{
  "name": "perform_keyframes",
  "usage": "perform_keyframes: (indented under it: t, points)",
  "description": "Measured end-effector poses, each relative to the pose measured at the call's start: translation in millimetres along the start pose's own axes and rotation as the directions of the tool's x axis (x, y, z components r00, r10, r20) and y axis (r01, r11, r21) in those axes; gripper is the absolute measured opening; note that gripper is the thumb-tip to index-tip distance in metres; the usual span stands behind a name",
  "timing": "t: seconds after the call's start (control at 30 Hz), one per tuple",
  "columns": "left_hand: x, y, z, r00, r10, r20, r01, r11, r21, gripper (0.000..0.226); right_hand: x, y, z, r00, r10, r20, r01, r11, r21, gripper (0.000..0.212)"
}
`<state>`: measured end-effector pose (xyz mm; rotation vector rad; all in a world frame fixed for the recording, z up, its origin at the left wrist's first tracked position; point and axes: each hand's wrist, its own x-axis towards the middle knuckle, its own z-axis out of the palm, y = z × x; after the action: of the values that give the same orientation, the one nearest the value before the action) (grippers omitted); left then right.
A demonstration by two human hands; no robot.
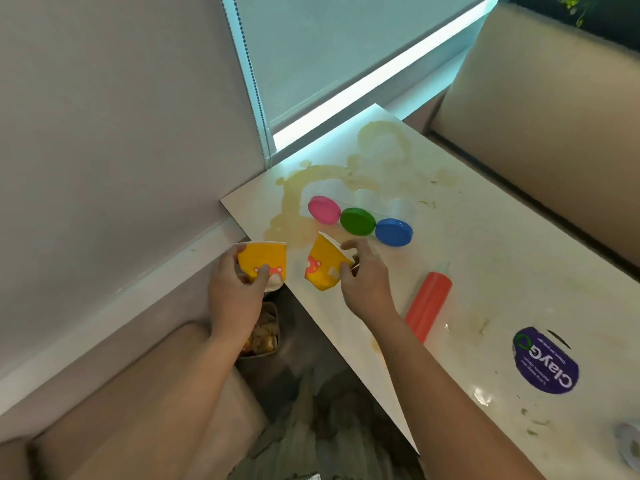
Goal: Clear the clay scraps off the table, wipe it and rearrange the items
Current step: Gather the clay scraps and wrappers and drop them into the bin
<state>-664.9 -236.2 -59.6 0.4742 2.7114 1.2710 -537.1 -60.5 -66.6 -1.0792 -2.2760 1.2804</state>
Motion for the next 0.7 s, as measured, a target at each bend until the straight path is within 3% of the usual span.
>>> perform_keyframes:
  t: [0.23, 0.4, 0.57, 0.7]
  points:
    - [-9, -47, -12, 0.988, -0.136, -0.078, 0.139, 0.99, 0.03, 0.054, -3, 2, 46, 0.985, -0.111, 0.13, 0.118, 0.992, -0.049, 0.021]
    - [-8, -98, -19, 0.967, -0.228, -0.113, 0.238, 0.967, 0.086, 0.055, -12, -1, 111, 0.93, -0.156, 0.334, 0.202, 0.974, -0.107, 0.027]
    - [6, -171, -4, 0.947, -0.317, -0.051, 0.321, 0.929, 0.184, 0.057, -7, 19, 202, 0.863, -0.043, 0.503, 0.177, 0.959, -0.221, 0.03]
    - [22, -238, 29, 0.927, -0.376, 0.013, 0.362, 0.9, 0.241, 0.057, 8, 66, 277, 0.835, 0.073, 0.545, 0.143, 0.928, -0.343, 0.035]
